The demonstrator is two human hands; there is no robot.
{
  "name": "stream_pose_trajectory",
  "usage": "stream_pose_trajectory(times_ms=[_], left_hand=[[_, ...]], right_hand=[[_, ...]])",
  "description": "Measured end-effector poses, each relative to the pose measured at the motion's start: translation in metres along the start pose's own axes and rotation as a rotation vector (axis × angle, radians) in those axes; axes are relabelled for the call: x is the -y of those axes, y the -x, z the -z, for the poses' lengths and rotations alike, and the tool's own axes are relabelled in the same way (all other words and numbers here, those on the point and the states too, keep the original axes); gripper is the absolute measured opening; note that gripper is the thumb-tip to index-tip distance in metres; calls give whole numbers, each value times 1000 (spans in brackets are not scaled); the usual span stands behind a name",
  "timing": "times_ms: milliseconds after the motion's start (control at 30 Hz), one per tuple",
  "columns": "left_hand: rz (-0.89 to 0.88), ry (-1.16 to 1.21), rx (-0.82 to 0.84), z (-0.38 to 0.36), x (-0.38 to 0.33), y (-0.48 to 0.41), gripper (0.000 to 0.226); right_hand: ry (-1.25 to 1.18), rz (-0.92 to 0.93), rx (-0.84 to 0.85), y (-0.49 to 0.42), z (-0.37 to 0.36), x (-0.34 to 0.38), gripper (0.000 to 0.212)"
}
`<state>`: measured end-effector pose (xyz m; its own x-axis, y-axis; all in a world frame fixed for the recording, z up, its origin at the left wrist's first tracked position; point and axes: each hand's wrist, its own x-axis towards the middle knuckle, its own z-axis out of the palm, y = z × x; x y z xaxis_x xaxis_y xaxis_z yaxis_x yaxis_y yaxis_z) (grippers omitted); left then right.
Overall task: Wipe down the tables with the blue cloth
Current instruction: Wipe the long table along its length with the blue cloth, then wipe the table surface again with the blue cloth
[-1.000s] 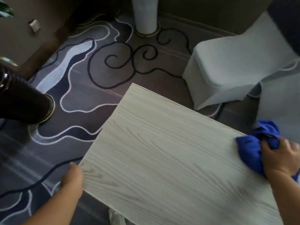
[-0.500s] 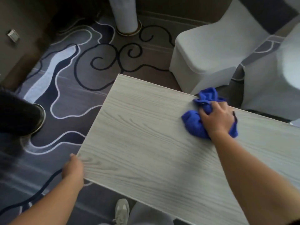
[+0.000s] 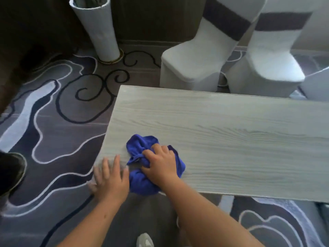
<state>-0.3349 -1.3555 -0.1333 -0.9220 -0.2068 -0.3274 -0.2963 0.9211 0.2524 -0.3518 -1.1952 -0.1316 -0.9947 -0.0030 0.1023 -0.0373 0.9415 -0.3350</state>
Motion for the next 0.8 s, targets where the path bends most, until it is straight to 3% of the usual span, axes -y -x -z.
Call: stream_pose_trajectory(times_ms=[267,467,533,600,667,767,800], left_hand=[[-200,-57,81,-27,-75,37,57],[-313,5,133,-39,-171,79,56],[-363,55,117,-43,-203,93,54],[-415,105,83,-47,-234,103,52],[-439,220,102,-52,-264,117,46],[-346,631,273,-55,-311,151,36],[-264,768,360,-54,-325,164,32]], right_hand=[[18,-324,-151,52,50,-139,40],[-18,-925,-214,128,125,-307,30],[-99,-1042,-180,144,148,-348,30],[-375,-1106,-237,146,171,-372,23],[-892,-1108,-444,142,195,-377,16],[-1678,-949,-539,128,218,-365,29],[-1786,-903,-507,126,222,-356,30]])
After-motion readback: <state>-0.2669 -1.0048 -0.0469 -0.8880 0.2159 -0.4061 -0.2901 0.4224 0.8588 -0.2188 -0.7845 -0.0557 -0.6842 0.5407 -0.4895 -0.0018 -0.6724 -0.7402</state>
